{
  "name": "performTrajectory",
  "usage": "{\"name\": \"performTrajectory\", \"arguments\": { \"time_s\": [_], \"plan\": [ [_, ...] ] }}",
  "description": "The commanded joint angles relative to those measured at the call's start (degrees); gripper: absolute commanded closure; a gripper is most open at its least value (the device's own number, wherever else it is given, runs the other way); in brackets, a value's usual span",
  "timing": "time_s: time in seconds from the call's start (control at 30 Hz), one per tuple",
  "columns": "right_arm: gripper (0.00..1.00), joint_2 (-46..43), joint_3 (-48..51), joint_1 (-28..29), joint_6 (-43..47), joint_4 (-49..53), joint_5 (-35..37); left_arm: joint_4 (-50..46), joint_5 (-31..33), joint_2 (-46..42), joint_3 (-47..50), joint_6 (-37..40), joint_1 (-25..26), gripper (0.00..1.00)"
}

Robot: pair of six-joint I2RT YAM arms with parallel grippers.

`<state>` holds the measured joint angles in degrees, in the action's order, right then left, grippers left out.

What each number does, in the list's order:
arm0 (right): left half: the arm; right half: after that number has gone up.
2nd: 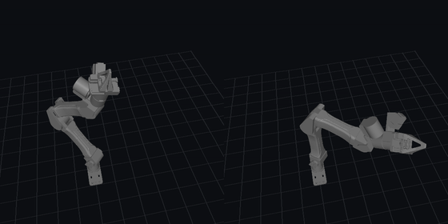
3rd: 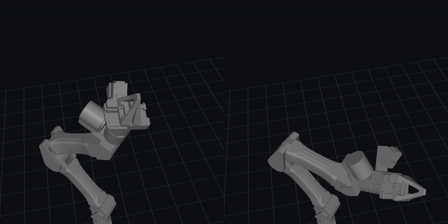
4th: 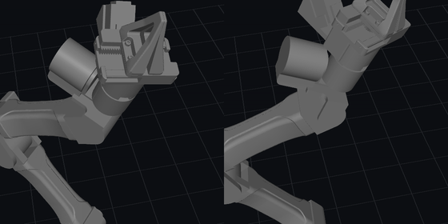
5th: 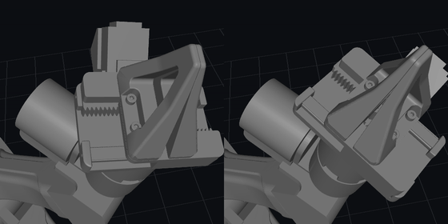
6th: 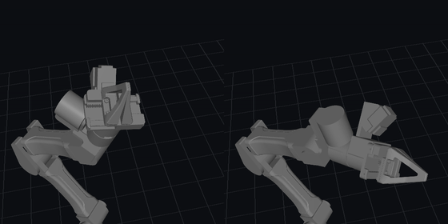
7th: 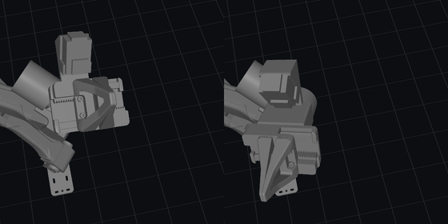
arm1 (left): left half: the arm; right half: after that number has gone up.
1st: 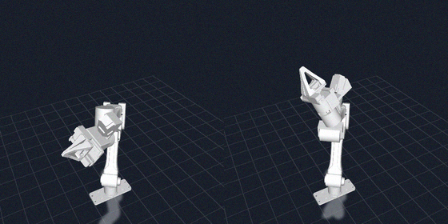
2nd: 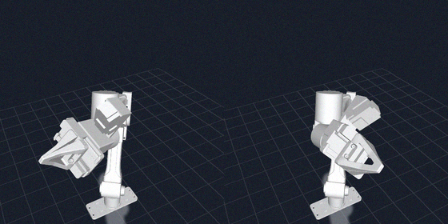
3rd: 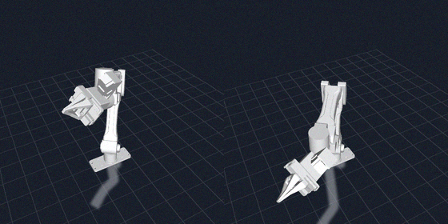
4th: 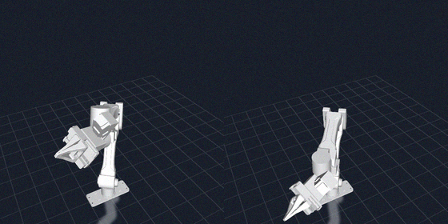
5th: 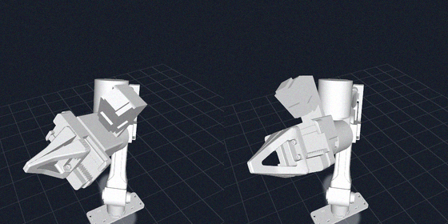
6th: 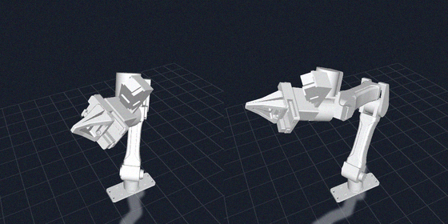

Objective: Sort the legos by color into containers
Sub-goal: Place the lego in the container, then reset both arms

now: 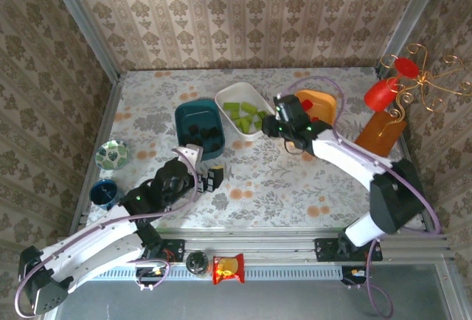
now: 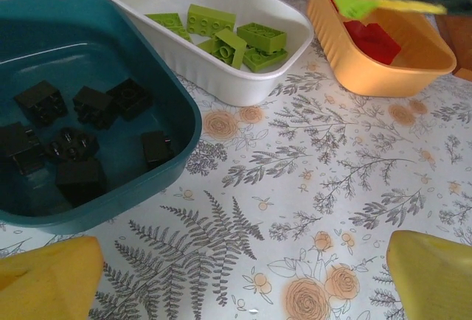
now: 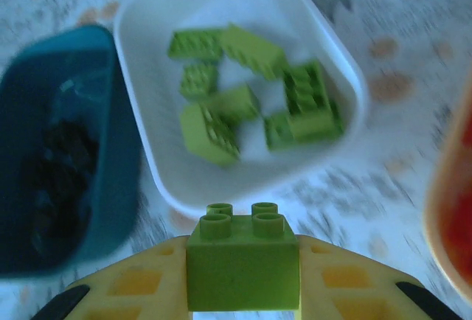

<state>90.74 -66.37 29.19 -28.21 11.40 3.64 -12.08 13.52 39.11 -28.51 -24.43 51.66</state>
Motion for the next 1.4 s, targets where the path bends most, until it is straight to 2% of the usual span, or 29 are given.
{"name": "performTrajectory", "arguments": {
  "time_s": [0.0,0.17,0.33,0.43,0.6,0.7,0.83,0.9,0.97,1.03,1.13,1.23,1.37],
  "plan": [
    [0.68,7.89,-6.66,-0.14,2.39,-0.92,0.59,-3.93,2.0,-2.52,-1.99,-0.3,-0.28,0.0],
    [0.64,17.66,-17.5,-1.19,3.36,0.88,2.94,-6.74,2.66,-4.98,-1.89,-1.16,-0.3,0.0],
    [0.33,21.21,-24.93,-1.46,5.0,3.5,1.94,-7.99,3.3,-5.65,-1.99,-1.48,-0.27,0.0],
    [0.26,17.76,-24.12,-1.07,6.22,2.77,1.55,-8.34,4.0,-6.15,-1.9,-1.48,-0.27,0.0],
    [0.21,6.76,-13.91,-0.81,5.62,-1.66,1.46,-8.1,5.41,-6.15,-2.12,-0.63,-0.29,0.0],
    [0.12,-1.64,-4.06,-0.29,4.72,-5.9,1.81,-7.46,6.76,-5.9,-2.08,0.12,-0.32,0.0],
    [0.01,-12.19,10.27,0.64,3.01,-11.65,2.42,-7.2,11.56,-5.54,-0.66,-0.29,-0.63,0.0],
    [0.0,-17.08,16.95,1.19,2.55,-15.53,2.62,-6.3,14.92,-5.69,0.47,0.25,-1.24,0.0],
    [0.0,-21.32,22.49,1.51,1.98,-17.79,3.91,-4.73,17.75,-5.89,1.47,1.04,-3.67,0.0],
    [0.0,-24.37,25.73,1.49,1.49,-18.05,5.32,-2.99,16.75,-5.74,2.09,1.25,-8.64,0.0],
    [0.0,-28.0,28.85,1.53,1.55,-18.72,7.37,0.21,11.45,-4.16,3.24,-0.69,-18.79,0.0],
    [0.0,-30.62,31.02,1.48,2.34,-20.73,8.85,9.04,4.85,-0.97,5.61,2.43,-26.45,0.0],
    [0.0,-32.16,31.52,1.42,3.15,-20.88,10.6,12.79,10.19,4.29,4.4,6.52,-30.76,0.0]
  ]
}}
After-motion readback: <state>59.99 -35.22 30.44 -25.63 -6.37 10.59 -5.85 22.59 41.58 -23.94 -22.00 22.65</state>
